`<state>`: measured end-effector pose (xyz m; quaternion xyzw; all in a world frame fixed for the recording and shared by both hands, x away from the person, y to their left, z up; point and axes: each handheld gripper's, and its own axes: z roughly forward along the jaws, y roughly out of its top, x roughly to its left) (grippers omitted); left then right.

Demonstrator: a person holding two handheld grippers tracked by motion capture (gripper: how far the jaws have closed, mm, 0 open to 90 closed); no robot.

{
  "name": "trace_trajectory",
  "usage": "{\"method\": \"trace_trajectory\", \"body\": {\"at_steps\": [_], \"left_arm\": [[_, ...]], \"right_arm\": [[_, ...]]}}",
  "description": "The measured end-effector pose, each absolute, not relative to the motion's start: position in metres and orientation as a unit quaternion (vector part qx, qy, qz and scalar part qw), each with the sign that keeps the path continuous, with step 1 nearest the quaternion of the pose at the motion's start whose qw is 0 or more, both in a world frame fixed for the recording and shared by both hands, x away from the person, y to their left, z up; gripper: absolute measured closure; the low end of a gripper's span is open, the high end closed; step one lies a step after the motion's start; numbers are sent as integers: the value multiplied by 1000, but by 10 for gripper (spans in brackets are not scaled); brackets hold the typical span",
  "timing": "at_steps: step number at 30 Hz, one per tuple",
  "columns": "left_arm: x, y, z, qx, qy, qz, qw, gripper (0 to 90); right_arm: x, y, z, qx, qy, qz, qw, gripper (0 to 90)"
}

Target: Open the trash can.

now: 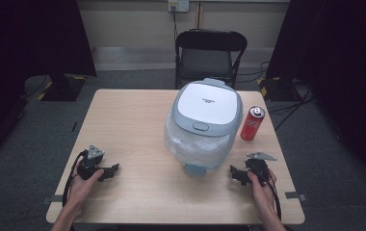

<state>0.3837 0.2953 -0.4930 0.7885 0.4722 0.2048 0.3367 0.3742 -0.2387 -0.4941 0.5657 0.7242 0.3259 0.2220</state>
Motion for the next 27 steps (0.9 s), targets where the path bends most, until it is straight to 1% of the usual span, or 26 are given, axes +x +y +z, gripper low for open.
{"method": "trace_trajectory", "body": {"at_steps": [1, 2, 4, 8, 9, 11, 13, 14, 15, 16, 17, 19, 21, 22, 23, 25, 26, 27], "left_arm": [[384, 293, -489, 788, 469, 191, 350, 252], [383, 289, -485, 791, 460, 191, 355, 254], [384, 277, -478, 797, 443, 206, 354, 235], [392, 264, -473, 800, 436, 201, 359, 237], [399, 256, -468, 790, 440, 187, 383, 238], [407, 245, -463, 796, 425, 194, 385, 237], [419, 235, -457, 796, 423, 191, 389, 238], [426, 228, -455, 791, 426, 188, 397, 237], [426, 228, -455, 791, 426, 188, 397, 238], [433, 223, -452, 790, 424, 190, 400, 238], [446, 209, -447, 788, 418, 191, 409, 239], [459, 196, -444, 785, 418, 191, 416, 239], [470, 184, -444, 779, 418, 185, 430, 241], [477, 179, -443, 781, 412, 169, 438, 247], [482, 172, -444, 779, 417, 161, 440, 247], [487, 165, -444, 781, 414, 169, 436, 251], [496, 153, -445, 782, 412, 171, 436, 252], [501, 149, -445, 782, 414, 165, 435, 254]], "right_arm": [[374, -238, -493, 561, 728, 326, 224, 166], [374, -238, -491, 558, 729, 328, 223, 169], [375, -240, -487, 553, 732, 336, 214, 204], [379, -244, -481, 554, 730, 339, 216, 203], [380, -246, -479, 552, 729, 340, 219, 204], [382, -249, -475, 555, 723, 342, 228, 205], [387, -252, -470, 553, 717, 352, 240, 217], [390, -253, -468, 548, 715, 358, 245, 238], [390, -253, -468, 548, 715, 358, 245, 238], [393, -254, -465, 541, 718, 360, 251, 244], [401, -253, -461, 537, 722, 345, 267, 244], [408, -252, -459, 536, 721, 347, 269, 244], [414, -250, -456, 538, 714, 354, 275, 244], [416, -249, -454, 540, 709, 356, 280, 244], [418, -248, -453, 541, 705, 359, 285, 249], [420, -246, -451, 538, 704, 363, 288, 259], [422, -243, -448, 537, 700, 363, 301, 262], [423, -242, -448, 538, 694, 371, 303, 269]]}}
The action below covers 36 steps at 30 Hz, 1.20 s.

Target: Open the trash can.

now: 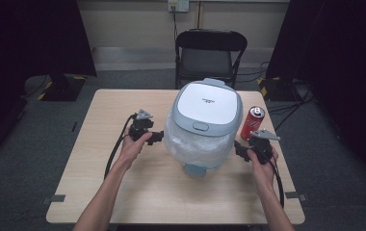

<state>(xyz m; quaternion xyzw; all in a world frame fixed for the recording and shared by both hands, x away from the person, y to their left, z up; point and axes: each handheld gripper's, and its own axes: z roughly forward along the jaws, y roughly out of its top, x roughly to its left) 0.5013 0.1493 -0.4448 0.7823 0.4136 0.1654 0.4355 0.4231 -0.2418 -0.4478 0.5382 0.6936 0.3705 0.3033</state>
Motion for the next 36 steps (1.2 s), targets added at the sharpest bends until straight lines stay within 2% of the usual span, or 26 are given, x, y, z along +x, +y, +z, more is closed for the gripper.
{"method": "trace_trajectory", "body": {"at_steps": [6, 9, 10, 12, 15, 20, 23, 24, 26, 36], "left_arm": [[516, 129, -450, 768, 422, 162, 453, 263], [513, 118, -450, 783, 396, 165, 451, 287], [512, 116, -449, 783, 393, 172, 450, 328], [511, 117, -447, 784, 392, 175, 448, 350], [507, 121, -442, 786, 384, 154, 460, 387], [498, 127, -438, 794, 369, 148, 459, 471], [495, 131, -439, 792, 370, 144, 464, 480], [493, 133, -439, 791, 370, 138, 467, 484], [488, 140, -437, 794, 373, 136, 461, 500], [467, 178, -436, 783, 393, 149, 458, 524]], "right_arm": [[433, -233, -446, 544, 682, 377, 311, 272], [437, -226, -442, 535, 675, 392, 323, 275], [438, -224, -441, 533, 677, 391, 324, 308], [440, -219, -439, 531, 676, 386, 336, 370], [441, -216, -438, 525, 676, 389, 339, 447], [444, -212, -440, 528, 672, 406, 326, 551], [445, -210, -440, 526, 673, 408, 323, 586], [447, -206, -439, 522, 677, 410, 319, 641], [449, -201, -439, 516, 683, 412, 313, 685], [447, -169, -438, 473, 715, 430, 283, 754]]}}
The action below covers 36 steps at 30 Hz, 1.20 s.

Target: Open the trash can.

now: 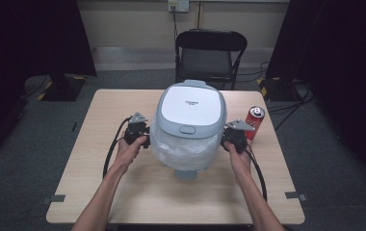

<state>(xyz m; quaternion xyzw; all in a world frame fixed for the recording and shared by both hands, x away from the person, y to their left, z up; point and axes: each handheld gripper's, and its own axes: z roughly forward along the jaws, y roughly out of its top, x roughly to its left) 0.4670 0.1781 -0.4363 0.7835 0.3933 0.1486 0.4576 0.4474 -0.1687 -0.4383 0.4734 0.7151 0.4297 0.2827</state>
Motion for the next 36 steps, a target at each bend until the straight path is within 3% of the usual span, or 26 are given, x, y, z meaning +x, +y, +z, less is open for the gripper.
{"method": "trace_trajectory", "body": {"at_steps": [20, 36], "left_arm": [[407, 239, -432, 774, 420, 182, 439, 573], [381, 281, -433, 764, 439, 200, 428, 550]], "right_arm": [[425, -106, -437, 415, 756, 438, 254, 798], [417, -63, -436, 385, 775, 450, 220, 760]]}}
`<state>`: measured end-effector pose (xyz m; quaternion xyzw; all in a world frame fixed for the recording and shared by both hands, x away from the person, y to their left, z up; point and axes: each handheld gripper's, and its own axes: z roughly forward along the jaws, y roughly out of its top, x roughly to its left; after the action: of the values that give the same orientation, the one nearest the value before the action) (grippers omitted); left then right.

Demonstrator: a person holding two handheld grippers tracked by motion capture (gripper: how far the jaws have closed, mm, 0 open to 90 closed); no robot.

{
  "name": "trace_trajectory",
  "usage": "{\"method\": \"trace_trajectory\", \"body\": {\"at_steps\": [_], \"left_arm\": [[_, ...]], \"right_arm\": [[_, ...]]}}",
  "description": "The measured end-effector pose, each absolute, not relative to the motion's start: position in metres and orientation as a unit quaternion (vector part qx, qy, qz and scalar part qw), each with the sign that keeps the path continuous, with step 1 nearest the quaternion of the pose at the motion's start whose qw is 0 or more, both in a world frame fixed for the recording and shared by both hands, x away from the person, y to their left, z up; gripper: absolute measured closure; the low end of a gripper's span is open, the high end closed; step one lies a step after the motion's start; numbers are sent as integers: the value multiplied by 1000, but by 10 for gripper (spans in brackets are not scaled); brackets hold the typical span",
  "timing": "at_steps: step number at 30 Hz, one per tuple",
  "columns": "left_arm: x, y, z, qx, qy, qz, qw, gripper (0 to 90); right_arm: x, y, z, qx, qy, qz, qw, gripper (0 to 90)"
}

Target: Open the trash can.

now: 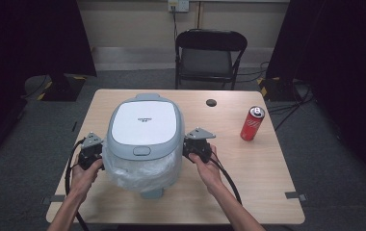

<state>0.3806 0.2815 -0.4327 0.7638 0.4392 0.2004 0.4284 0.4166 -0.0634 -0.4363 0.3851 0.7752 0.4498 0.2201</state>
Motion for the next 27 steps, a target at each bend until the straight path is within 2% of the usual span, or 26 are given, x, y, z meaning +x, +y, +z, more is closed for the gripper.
{"method": "trace_trajectory", "body": {"at_steps": [2, 4, 7, 9, 10, 14, 16, 18, 19, 20, 27], "left_arm": [[383, 285, -435, 756, 450, 197, 432, 543], [384, 287, -437, 754, 452, 198, 434, 522], [387, 292, -441, 746, 463, 180, 444, 436], [386, 293, -443, 746, 464, 180, 442, 405], [386, 295, -448, 748, 473, 180, 430, 401], [385, 303, -463, 747, 491, 181, 410, 370], [383, 308, -470, 751, 496, 181, 397, 346], [381, 310, -473, 754, 496, 178, 392, 346], [378, 310, -479, 776, 487, 192, 351, 334], [377, 311, -482, 782, 486, 185, 345, 335], [375, 310, -493, 784, 489, 191, 330, 340]], "right_arm": [[418, -58, -436, 385, 776, 447, 224, 757], [419, -58, -436, 380, 778, 444, 230, 689], [426, -69, -436, 379, 781, 447, 217, 442], [429, -80, -435, 382, 782, 447, 206, 426], [428, -84, -435, 378, 786, 436, 220, 425], [421, -100, -431, 374, 796, 424, 214, 388], [415, -111, -426, 363, 793, 451, 188, 327], [412, -116, -423, 358, 792, 464, 172, 328], [404, -123, -414, 356, 790, 466, 180, 354], [399, -126, -409, 351, 788, 473, 179, 373], [376, -137, -375, 316, 783, 510, 164, 478]]}}
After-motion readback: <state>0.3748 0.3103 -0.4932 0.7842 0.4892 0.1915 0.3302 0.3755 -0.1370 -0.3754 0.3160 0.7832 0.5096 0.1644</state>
